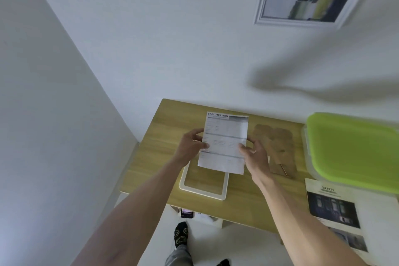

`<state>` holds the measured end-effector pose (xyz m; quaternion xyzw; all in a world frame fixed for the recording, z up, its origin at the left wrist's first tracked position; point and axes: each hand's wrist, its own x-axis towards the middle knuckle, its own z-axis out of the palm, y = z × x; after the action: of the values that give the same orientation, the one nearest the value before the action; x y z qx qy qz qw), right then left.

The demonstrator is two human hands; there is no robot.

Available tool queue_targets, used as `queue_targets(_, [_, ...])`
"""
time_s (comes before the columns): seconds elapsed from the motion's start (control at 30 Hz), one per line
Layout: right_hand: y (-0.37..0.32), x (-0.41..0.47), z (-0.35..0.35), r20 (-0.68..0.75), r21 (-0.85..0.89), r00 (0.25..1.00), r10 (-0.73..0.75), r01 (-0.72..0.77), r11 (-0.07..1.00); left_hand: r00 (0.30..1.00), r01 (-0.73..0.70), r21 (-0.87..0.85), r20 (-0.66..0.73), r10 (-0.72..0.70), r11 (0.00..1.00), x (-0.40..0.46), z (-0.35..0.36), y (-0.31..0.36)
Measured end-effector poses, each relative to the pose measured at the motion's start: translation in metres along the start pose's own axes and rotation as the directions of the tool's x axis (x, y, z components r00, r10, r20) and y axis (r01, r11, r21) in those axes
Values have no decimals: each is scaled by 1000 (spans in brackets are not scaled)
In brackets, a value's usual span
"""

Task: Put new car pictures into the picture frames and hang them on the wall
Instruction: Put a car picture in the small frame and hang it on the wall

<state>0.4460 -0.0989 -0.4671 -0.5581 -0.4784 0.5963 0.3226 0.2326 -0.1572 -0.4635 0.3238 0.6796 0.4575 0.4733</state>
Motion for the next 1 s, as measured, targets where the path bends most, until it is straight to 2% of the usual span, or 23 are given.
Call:
queue_targets(0.1, [20, -5, -3, -3, -190, 1000, 4, -4, 982, 999, 33, 21, 0, -33, 999, -7, 1, -14])
queue_targets(0.2, [34, -10, 1, 13, -333, 1000, -12, 16, 943, 996, 83, 113, -23, -81, 990, -9, -4, -31])
queue_targets(0.37, [48, -12, 18, 29, -506, 999, -42, 51, 861, 995, 98, 333, -54, -85, 938, -13, -9, -51])
queue_targets(0.53, [65, -8, 33, 34, -578, 997, -72, 78, 812, 995, 102, 477, -55, -86, 873, -10, -14, -65])
queue_targets(0.63, [75, -4, 38, 36, -629, 996, -78, 83, 773, 998, 63, 603, -26, -59, 795, -6, -18, -72])
queue_targets(0.73, [81, -2, 42, 15, -697, 997, -80, 67, 714, 1000, -7, 745, 16, -7, 667, -3, -23, -76])
queue_targets(0.83, [85, -5, 44, -18, -792, 998, -59, 22, 611, 997, -78, 827, 79, 22, 556, 1, -31, -82])
queue_targets(1.0, [93, -7, 45, 2, -783, 998, -67, 43, 621, 981, -151, 815, 193, -16, 560, 10, -37, -95])
